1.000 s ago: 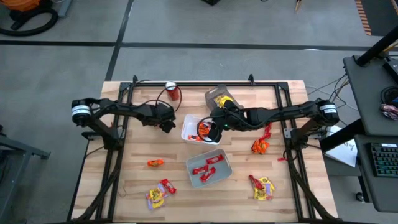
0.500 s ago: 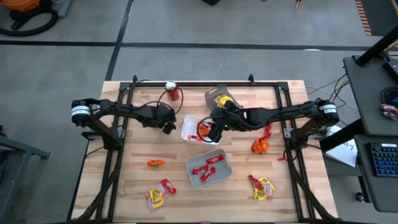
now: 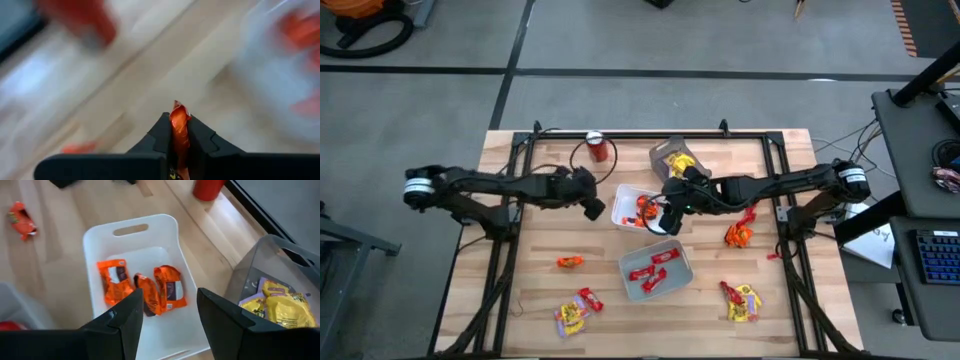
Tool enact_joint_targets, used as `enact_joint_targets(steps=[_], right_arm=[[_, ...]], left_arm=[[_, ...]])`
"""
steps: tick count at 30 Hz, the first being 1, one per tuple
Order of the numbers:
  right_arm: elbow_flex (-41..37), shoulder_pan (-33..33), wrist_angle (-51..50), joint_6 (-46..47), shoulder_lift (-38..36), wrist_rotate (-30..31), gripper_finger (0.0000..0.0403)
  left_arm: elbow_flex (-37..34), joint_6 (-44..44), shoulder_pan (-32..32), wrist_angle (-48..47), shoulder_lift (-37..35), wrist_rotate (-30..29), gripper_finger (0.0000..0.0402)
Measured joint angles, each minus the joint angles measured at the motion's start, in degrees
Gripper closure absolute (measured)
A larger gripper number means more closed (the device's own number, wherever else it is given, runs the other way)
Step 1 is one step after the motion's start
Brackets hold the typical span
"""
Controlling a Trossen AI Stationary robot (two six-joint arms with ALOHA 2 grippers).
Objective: Sort candy
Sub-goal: Put the orange chocolate pack into the white bin
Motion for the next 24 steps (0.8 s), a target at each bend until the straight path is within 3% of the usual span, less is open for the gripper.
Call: enact_joint_targets(steps=[5,9,17,24], right_arm=[[0.0,2.0,0.1,-1.4,-1.5,0.0,0.0225],[-0.4,3.1,0.0,-1.5,-1.6,0.0,0.0225],[-3.1,5.0,0.0,-0.4,-1.6,0.0,0.0225],[-5.2,5.3,0.1,1.9,-1.6,0.0,0.0225]], left_arm=[[0.0,14.5,-3.5,16.9,-5.9,7.3,0.0393],[0.0,23.9,-4.1,31.8,-5.6,13.9,0.0393],[-0.1,24.0,-4.2,47.0,5.5,16.6,0.0393],[1.9,19.4,-4.2,48.3,14.5,16.6,0.0393]])
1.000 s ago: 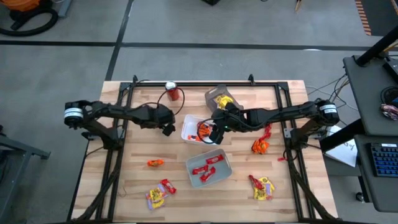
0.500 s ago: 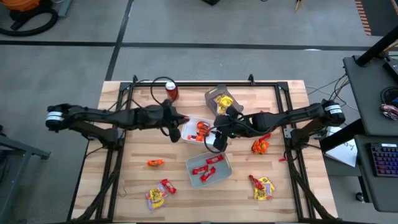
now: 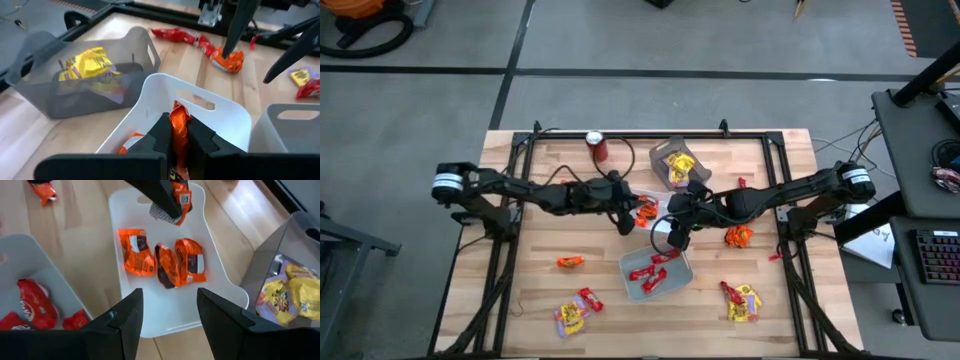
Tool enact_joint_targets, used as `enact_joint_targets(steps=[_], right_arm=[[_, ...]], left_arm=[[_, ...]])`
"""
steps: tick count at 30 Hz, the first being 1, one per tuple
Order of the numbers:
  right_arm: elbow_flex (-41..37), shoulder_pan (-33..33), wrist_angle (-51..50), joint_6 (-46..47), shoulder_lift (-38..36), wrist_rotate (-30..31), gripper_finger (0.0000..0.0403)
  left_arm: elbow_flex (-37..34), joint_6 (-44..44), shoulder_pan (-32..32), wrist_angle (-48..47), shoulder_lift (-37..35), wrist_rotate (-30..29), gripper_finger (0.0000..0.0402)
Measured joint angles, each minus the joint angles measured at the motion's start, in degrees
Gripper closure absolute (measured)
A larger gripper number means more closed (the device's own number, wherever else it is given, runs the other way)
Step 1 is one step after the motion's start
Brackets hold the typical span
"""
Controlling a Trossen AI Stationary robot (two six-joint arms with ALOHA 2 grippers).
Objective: Sort candy
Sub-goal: Put the orange chocolate pack into the white bin, then put the red chocolate pack into the gray bin
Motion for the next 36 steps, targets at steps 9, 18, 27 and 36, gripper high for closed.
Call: enact_joint_targets(steps=[9,18,27,36], right_arm=[[-1.3,0.0,2.0,0.2,0.0,0.2,0.0225],[-1.3,0.0,2.0,0.1,0.0,0.3,0.0225],[-1.3,0.0,1.7,1.3,0.0,0.2,0.0225],[-1.3,0.0,-6.4,6.9,0.0,-2.0,0.0225]], left_arm=[[4.7,-0.2,0.0,-3.6,3.8,0.0,0.0381],[6.6,-0.2,0.0,-11.6,3.5,0.0,0.0324],[6.6,-0.5,-0.2,-15.4,1.7,0.0,0.0266],[6.1,-0.5,-2.7,-27.6,-7.3,0.0,0.0265]])
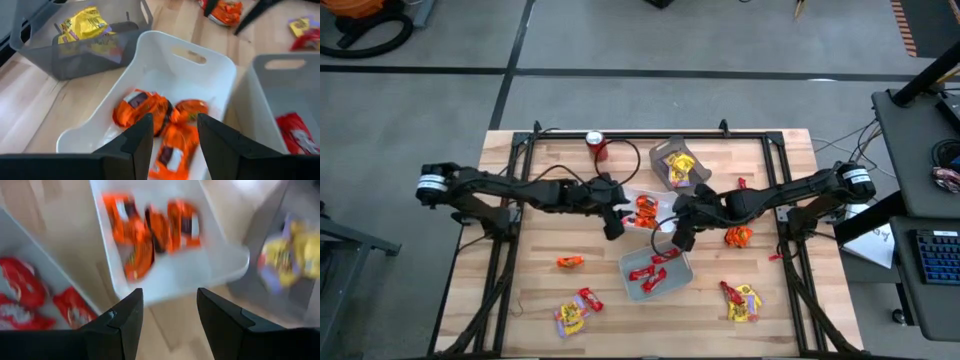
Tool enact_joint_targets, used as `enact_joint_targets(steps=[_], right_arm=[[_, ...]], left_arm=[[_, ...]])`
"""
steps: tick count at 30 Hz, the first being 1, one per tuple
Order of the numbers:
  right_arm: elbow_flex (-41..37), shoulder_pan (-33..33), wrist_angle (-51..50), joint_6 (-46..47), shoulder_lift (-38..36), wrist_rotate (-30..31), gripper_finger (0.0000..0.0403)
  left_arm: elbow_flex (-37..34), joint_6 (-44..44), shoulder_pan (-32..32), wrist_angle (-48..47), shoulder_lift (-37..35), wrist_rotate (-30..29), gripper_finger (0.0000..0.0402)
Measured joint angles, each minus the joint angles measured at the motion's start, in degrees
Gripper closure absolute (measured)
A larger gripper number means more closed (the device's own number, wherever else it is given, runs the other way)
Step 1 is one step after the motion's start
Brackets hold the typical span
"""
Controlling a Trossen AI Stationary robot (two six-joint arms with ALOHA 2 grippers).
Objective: Sort candy
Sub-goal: Put the red chocolate pack into the gray bin
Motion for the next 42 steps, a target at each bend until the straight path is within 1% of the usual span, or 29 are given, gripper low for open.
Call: enact_joint_targets(steps=[5,9,12,14,20,22,30,33,38,42], right_arm=[[0.8,0.0,-9.9,6.6,-0.1,-4.3,0.0225],[1.9,0.0,-18.6,12.2,-0.1,-6.6,0.0225],[2.6,0.0,-23.8,15.6,-0.1,-9.6,0.0225],[2.7,0.2,-25.6,17.1,-0.2,-13.0,0.0225],[2.6,3.3,-26.5,20.8,-0.2,-29.0,0.0225],[2.6,5.3,-26.6,23.2,-0.2,-31.5,0.0225],[2.1,13.3,-26.4,36.6,-0.1,-31.6,0.0225],[0.8,16.0,-25.5,42.1,-0.1,-30.4,0.0225],[-3.2,19.4,-21.2,49.6,-0.1,-30.0,0.0225],[-7.1,20.8,-15.4,52.3,0.0,-29.0,0.0225]], left_arm=[[-1.1,0.0,-2.6,-4.3,-5.5,-0.4,0.0270],[-1.9,0.0,-4.5,-4.7,-8.9,-0.5,0.0271],[-2.2,0.0,-5.6,-5.0,-10.7,-0.5,0.0271],[-2.3,0.0,-6.1,-5.7,-11.8,-0.5,0.0271],[-2.5,0.0,-6.3,-7.7,-12.5,-0.6,0.0271],[-2.5,0.0,-6.3,-7.7,-12.3,-0.6,0.0271],[-2.5,0.1,-6.3,-7.6,-11.7,-0.6,0.0271],[-2.5,0.1,-6.3,-7.6,-11.7,-0.6,0.0271],[-2.5,0.1,-6.3,-7.6,-11.7,-0.6,0.0271],[-2.5,0.7,-6.3,-7.6,-11.7,-0.6,0.0271]])
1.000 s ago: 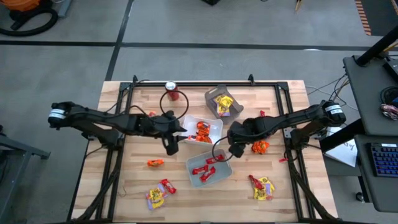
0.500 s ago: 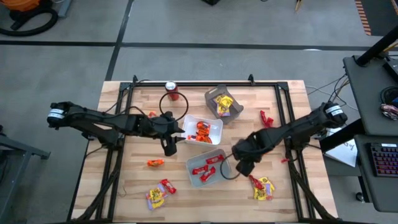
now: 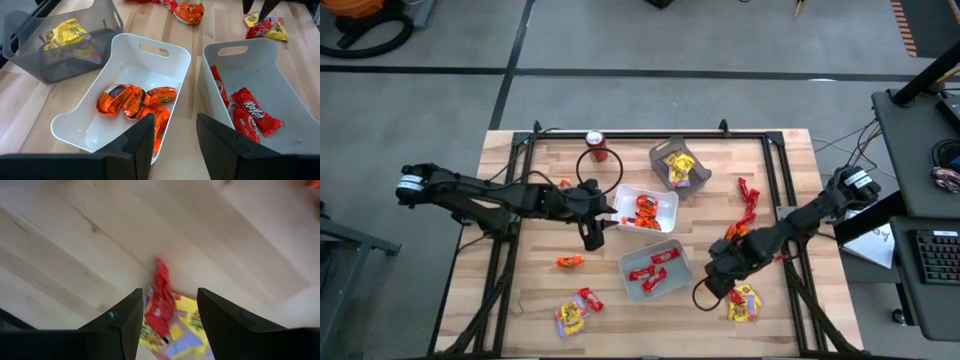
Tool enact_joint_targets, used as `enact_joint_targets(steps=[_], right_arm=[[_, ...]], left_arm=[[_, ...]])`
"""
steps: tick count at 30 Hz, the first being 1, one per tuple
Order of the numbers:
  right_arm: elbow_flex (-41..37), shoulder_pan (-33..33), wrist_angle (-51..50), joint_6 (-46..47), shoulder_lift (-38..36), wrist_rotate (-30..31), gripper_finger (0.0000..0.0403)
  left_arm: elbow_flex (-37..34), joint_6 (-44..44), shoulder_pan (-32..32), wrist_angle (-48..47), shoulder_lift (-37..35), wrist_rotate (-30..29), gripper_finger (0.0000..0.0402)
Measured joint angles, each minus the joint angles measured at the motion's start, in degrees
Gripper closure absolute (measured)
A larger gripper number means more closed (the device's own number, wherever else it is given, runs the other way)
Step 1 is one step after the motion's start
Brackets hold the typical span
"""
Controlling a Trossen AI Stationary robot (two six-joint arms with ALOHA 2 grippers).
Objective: Sort candy
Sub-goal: Put the red chocolate pack into the gray bin
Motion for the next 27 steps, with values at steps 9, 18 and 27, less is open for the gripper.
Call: enact_joint_targets(steps=[9,18,27], right_arm=[[-6.4,0.0,12.2,-0.4,2.9,0.0,0.0225],[-6.5,0.0,13.4,-3.0,5.7,0.6,0.0276],[-6.3,-0.1,13.1,-3.7,3.9,1.5,0.0388]], left_arm=[[0.0,0.0,0.0,0.2,0.0,0.0,0.0271],[0.0,0.0,0.0,1.3,0.0,0.0,0.0271],[0.0,0.0,0.0,1.4,0.0,0.0,0.0271]])
